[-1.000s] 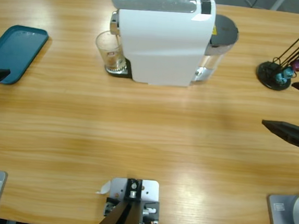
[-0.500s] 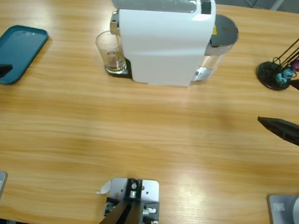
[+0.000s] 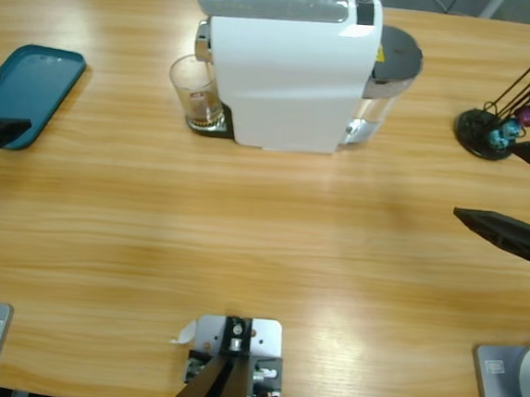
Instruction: Pour coffee
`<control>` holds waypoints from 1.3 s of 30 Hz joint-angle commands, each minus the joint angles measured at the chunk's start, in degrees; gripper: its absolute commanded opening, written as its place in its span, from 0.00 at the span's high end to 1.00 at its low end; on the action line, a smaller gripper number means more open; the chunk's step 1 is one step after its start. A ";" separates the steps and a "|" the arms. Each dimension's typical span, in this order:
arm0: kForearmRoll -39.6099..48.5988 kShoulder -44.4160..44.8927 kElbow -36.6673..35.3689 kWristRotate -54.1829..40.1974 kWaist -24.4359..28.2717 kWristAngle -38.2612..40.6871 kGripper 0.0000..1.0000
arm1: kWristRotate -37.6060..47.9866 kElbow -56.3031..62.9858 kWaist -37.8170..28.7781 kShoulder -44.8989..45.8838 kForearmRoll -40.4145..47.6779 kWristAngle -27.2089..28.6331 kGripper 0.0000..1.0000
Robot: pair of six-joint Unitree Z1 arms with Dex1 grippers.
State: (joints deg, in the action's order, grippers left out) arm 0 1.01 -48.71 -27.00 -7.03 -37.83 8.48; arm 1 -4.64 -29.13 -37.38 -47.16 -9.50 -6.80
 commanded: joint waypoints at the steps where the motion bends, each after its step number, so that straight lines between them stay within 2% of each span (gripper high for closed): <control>1: -1.23 -2.18 2.29 0.44 -0.49 1.21 0.23 | 0.77 2.23 -0.59 -1.88 0.80 -0.76 0.00; 39: -2.12 -3.25 2.66 0.53 -0.49 1.42 0.22 | 1.03 2.27 -0.55 -2.50 0.89 -1.02 0.00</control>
State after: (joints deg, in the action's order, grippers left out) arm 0 -0.03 -50.27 -26.66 -7.01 -37.83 9.01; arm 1 -4.25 -28.99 -37.38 -48.00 -9.26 -7.08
